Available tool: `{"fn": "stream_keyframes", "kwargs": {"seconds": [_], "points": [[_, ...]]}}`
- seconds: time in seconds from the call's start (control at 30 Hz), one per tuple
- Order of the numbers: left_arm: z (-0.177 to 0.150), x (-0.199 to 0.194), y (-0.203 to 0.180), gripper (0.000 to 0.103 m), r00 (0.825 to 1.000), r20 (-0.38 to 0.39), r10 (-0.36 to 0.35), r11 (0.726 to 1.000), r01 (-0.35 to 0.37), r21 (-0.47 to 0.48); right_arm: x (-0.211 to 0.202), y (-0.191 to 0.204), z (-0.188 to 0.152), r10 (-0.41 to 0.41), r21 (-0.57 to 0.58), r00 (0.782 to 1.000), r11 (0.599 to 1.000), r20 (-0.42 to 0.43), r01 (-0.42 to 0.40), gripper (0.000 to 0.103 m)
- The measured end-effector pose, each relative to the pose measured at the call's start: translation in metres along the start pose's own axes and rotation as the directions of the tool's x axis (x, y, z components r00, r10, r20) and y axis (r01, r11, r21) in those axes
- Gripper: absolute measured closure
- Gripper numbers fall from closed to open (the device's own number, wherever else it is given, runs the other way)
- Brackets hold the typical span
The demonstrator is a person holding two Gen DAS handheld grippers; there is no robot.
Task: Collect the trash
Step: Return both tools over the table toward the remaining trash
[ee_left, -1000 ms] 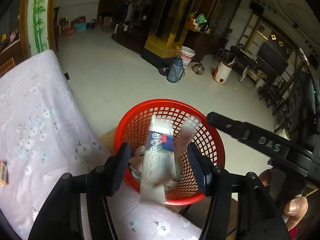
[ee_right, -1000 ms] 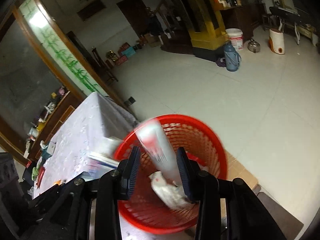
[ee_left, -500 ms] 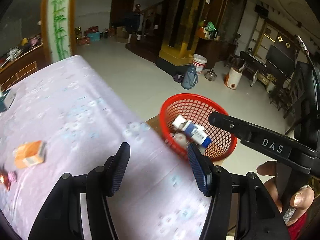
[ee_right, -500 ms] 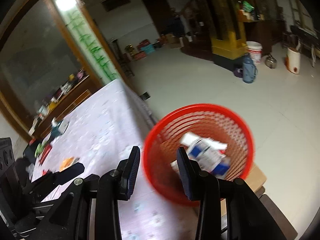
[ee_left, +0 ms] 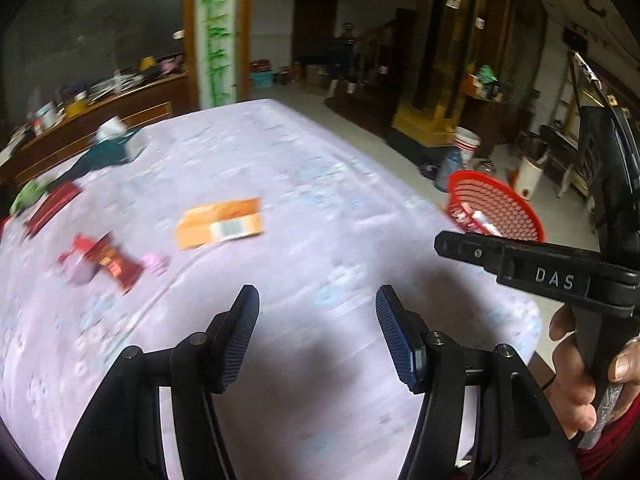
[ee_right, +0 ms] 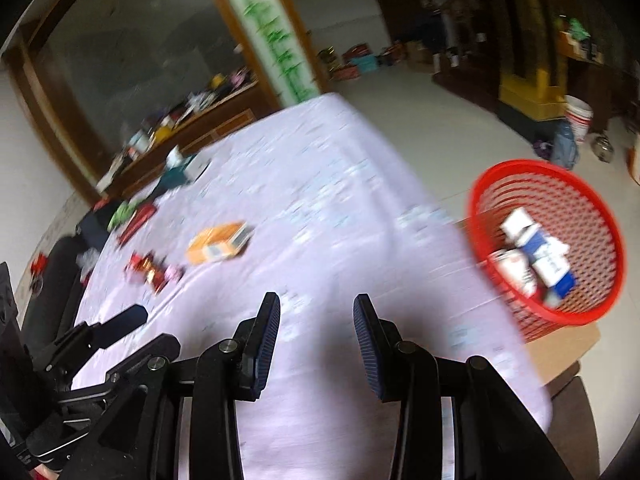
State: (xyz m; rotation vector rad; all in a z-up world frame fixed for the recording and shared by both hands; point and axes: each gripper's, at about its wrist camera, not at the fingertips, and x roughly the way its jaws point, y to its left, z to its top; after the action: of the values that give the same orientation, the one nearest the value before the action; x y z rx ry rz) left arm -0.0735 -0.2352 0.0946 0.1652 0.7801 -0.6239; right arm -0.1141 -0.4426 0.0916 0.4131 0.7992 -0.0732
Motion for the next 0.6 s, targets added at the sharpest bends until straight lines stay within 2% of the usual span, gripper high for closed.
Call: {"fn": "stream_keyframes", "kwargs": {"seconds": [0.3,0.6], "points": [[-0.022,-0.006,0.062,0.044,0.998,-0.01,0.054,0.991,-0.055,-0.122,0.044,0.07,-0.026,0.037,-0.122,0.991,0.991,-0.128,-0.053,0.062],[-0.028,-0.019,0.097,0.044,0.995,0.009,0.1,0.98,-0.097,-0.176,0.057,0.102,-0.028,0.012,-0.192,0.988,0.98,-0.157,-0.043,0.062]]}}
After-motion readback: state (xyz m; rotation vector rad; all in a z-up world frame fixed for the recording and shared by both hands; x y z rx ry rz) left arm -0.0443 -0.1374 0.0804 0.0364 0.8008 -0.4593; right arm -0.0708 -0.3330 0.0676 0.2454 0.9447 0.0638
